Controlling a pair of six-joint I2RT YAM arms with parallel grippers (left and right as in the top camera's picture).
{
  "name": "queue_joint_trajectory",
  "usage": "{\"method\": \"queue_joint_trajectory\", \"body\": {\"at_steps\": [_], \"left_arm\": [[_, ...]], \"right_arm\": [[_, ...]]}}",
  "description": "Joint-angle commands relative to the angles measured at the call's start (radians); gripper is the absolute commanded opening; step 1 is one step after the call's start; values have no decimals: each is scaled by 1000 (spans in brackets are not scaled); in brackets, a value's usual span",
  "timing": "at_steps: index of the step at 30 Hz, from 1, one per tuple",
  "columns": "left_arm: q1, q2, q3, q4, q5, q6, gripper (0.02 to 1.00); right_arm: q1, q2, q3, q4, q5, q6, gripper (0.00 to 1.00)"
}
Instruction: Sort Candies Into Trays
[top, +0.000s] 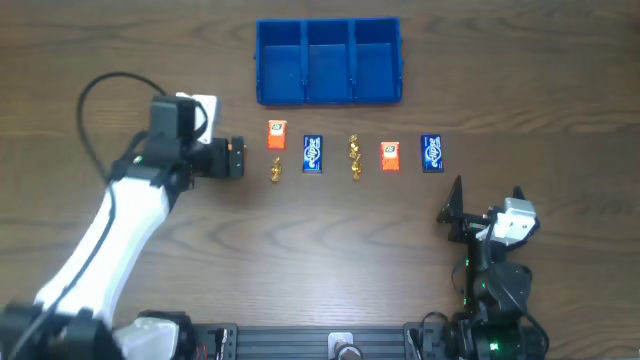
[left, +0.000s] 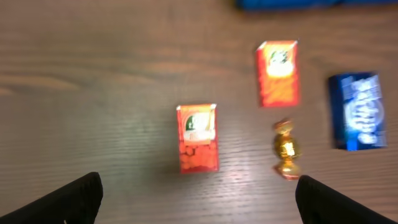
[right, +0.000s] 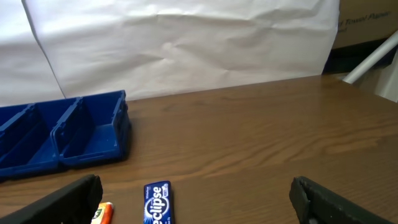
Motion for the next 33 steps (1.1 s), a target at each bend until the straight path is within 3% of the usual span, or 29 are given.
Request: {"method": "queue_joint_trajectory", "body": {"at_steps": [1,24,33], "left_arm": [[-2,135,24,31,32,-7,1000],[-29,414,173,-13,-11,4,1000],[-30,433,173,-12,-34,3,932]], "right_arm": [[-3,-8,-3,-3,2,-6,1000],[-3,-8,-2,-3,2,-6,1000],[-3,-8,-2,-3,2,-6,1000]]}}
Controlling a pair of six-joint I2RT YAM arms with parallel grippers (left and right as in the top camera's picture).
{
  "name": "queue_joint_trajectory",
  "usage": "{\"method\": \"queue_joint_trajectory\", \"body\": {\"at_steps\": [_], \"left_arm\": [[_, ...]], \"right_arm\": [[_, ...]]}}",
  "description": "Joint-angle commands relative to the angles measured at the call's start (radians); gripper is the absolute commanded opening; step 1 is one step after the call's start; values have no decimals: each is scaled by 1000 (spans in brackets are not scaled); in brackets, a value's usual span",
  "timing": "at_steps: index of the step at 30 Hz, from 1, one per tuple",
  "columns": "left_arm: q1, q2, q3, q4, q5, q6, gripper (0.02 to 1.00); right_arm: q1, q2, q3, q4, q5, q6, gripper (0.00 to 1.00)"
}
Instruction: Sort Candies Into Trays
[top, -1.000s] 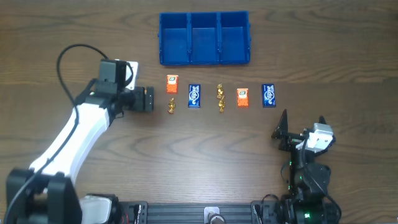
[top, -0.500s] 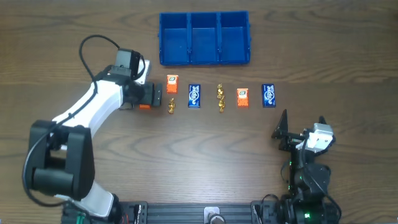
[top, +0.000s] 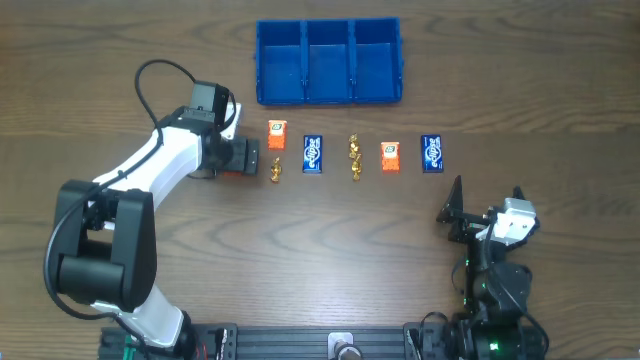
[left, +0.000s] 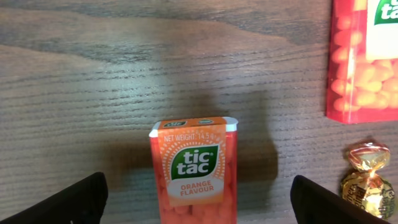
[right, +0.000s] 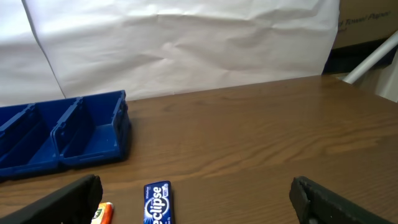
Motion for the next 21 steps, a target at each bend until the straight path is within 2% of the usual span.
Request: {"method": "queue_joint_trajectory", "body": {"at_steps": [1,2,4,7,12,16,21], "left_arm": [[-9,31,23,-3,-24,3,917],[-11,31,23,-2,-24,3,901],[-19,33,24,3,-24,3,805],[-26,42,23,5,-24,3,748],[-27,45,24,8,-25,3,522],[-27,45,24,8,-27,3,384],[-27,45,24,8,-50,-9,318]], "right_arm": [[-3,-8,-2,-3,2,-6,1000],[-3,-8,-2,-3,2,-6,1000],[-3,-8,-2,-3,2,-6,1000],[-3,-8,-2,-3,2,-6,1000],[-3,-8,-2,-3,2,-6,1000],[-3,-8,-2,-3,2,-6,1000],[-3,-8,-2,-3,2,-6,1000]]}}
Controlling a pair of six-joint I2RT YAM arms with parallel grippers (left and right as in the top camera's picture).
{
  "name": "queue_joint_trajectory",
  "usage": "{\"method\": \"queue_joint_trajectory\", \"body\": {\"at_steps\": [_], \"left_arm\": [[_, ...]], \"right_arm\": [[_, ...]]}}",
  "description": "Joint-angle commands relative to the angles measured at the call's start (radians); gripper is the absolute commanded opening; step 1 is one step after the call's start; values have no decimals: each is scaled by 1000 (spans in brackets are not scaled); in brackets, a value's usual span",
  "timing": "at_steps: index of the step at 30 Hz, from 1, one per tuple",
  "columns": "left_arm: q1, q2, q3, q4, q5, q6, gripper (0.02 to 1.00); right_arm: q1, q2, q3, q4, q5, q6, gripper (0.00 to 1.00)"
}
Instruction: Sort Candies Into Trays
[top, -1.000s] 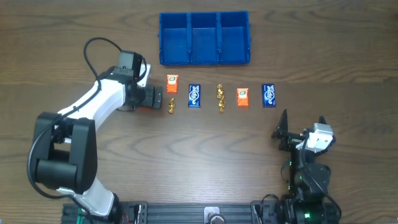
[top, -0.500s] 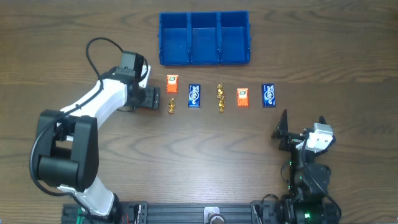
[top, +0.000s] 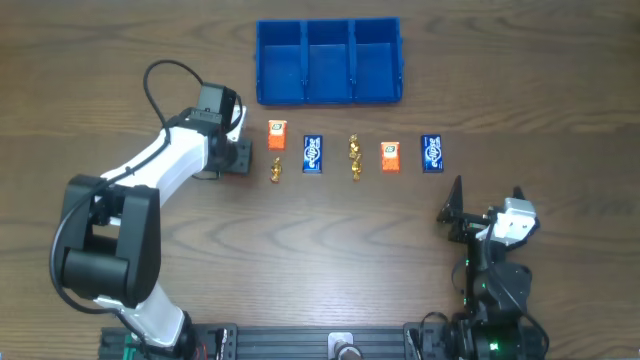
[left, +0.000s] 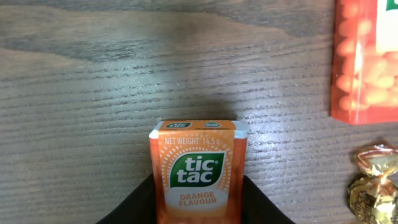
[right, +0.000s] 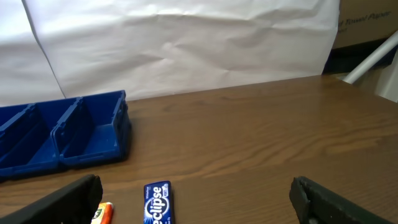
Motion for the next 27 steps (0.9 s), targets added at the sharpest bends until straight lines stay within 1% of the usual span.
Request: {"method": "queue_joint_trajectory", "body": {"at_steps": [1,7,8,10,12,14,17,18,20,23,27], "left_arm": [[-2,20,25,0,-27,-10,316],[-10,-8,105,-45,-31,-51,308],[-17,-20,139,-69,-43,-65,308],[-36,-37,236,-138,-96,-115,303],[-66,-36,385,-221,-143,-150,303],[-93,-15,533,-274,-164,-167,303],[-120,49,752,-328,-168,-183,312],[-129,111,887,-358,-167,-193,314],[-132,183,1001,-387,-167,-211,316],[-132,288,1118,-424,-167,-239,310],[-136,382,1155,-404,-150,-260,303]], "right_arm": [[-3,-8,-2,-3,2,-6,1000],[-3,-8,-2,-3,2,-6,1000],[-3,-8,-2,-3,2,-6,1000],[-3,-8,-2,-3,2,-6,1000],[-3,-8,-2,-3,2,-6,1000],[-3,-8,-2,-3,2,-6,1000],[-3,-8,-2,-3,2,-6,1000],[-3,-8,-2,-3,2,-6,1000],[-3,-8,-3,-3,2,-6,1000],[-3,-8,-2,-3,2,-6,1000],[-3,-8,-2,-3,2,-6,1000]]}}
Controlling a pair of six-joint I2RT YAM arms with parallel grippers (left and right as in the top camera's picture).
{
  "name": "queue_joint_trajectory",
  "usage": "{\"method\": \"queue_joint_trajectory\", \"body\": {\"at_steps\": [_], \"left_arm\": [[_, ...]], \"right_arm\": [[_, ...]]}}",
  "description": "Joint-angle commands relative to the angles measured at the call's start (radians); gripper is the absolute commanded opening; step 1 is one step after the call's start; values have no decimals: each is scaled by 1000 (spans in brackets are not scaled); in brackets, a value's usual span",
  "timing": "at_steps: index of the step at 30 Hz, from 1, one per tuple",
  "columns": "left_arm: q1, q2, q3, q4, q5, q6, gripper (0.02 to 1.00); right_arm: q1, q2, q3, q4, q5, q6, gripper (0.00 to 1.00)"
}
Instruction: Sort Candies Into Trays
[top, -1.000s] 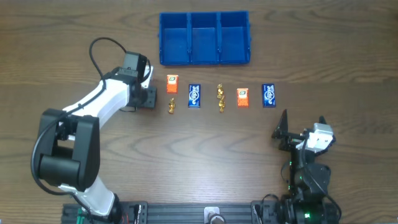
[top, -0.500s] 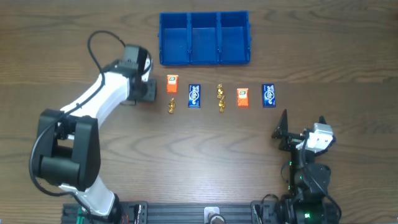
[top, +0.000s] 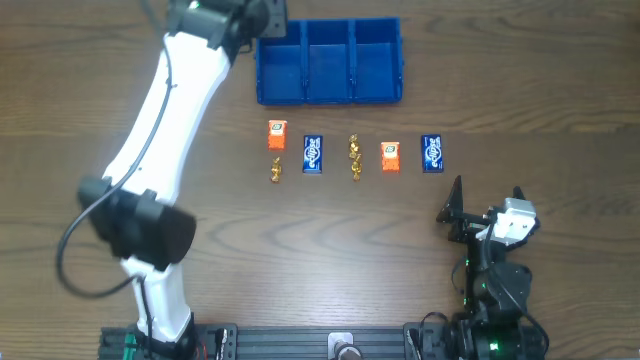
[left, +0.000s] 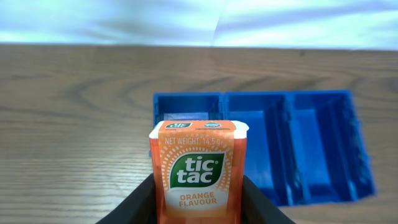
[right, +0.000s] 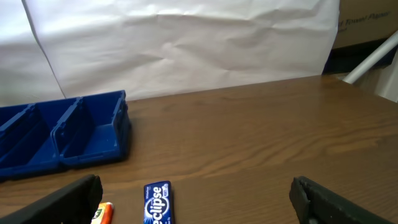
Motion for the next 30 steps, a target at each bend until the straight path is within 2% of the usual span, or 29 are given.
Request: {"method": "queue_joint_trajectory", "body": {"at_steps": [1,16,17,18,19,21,26,30], "left_arm": [[1,169,35,11,2,-58,305],[2,234,35,21,-3,-61,384],[2,234,35,21,-3,-61,417],[2,234,35,21,-3,-61,492],[2,234,35,21,-3,-67,836],[2,233,35,21,-3,-77,1000],[-6,187,35,-38,-6,-85,998],[-27,95,27,-182,-6,-129,989]], "right_arm": [[-3,-8,-2,-3,2,-6,1000],[-3,-8,-2,-3,2,-6,1000],[-3,-8,-2,-3,2,-6,1000],[-3,-8,-2,-3,2,-6,1000],[-3,-8,-2,-3,2,-6,1000],[-3,-8,-2,-3,2,-6,1000],[-3,-8,-2,-3,2,-6,1000],[-3,-8,-2,-3,2,-6,1000]]}}
